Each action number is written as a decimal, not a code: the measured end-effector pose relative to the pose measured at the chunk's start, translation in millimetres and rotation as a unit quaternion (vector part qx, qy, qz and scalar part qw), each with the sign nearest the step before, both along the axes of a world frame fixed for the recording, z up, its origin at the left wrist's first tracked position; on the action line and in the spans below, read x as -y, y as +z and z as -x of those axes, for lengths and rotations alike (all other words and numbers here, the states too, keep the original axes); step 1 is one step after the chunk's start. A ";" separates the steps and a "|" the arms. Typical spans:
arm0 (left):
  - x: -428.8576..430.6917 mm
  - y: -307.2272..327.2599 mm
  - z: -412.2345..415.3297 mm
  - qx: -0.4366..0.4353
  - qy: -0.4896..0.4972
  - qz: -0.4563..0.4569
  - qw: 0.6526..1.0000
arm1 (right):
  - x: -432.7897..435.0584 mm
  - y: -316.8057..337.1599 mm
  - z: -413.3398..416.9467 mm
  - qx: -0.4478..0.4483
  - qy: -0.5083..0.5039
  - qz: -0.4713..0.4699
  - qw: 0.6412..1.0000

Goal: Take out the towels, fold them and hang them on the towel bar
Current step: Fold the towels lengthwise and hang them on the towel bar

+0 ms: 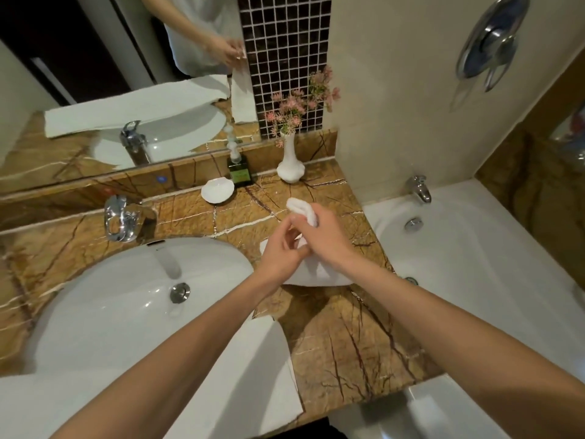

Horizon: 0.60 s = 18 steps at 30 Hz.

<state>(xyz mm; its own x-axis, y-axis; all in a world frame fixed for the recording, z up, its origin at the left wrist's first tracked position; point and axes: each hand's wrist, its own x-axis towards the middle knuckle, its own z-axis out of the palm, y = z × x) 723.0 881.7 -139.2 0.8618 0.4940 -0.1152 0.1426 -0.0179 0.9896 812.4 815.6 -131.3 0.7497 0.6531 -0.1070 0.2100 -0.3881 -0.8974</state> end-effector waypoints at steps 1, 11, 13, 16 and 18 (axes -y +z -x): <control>-1.7 4.5 -0.3 0.007 -0.007 0.002 1.000 | -1.6 3.7 -1.2 0.018 -0.008 -0.011 1.000; -26.3 42.0 -0.7 0.010 -0.012 -0.147 0.989 | -24.6 44.2 -4.3 0.043 -0.133 -0.159 0.977; -32.4 46.7 0.6 0.009 0.004 -0.179 0.984 | -31.3 53.4 0.6 0.034 -0.131 -0.186 0.973; -40.7 54.6 4.7 0.032 0.018 -0.230 0.973 | -42.9 66.1 10.7 0.038 -0.089 -0.209 0.973; -47.0 59.8 13.0 0.041 0.024 -0.270 0.962 | -51.1 74.9 18.6 0.040 -0.056 -0.216 0.974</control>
<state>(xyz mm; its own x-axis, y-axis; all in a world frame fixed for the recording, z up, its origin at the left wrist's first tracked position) 710.0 928.7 -79.4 0.8320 0.5018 0.2366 0.0777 -0.5277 0.8459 793.7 866.7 -56.4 0.8139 0.5372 0.2214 0.2637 -0.0019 -0.9646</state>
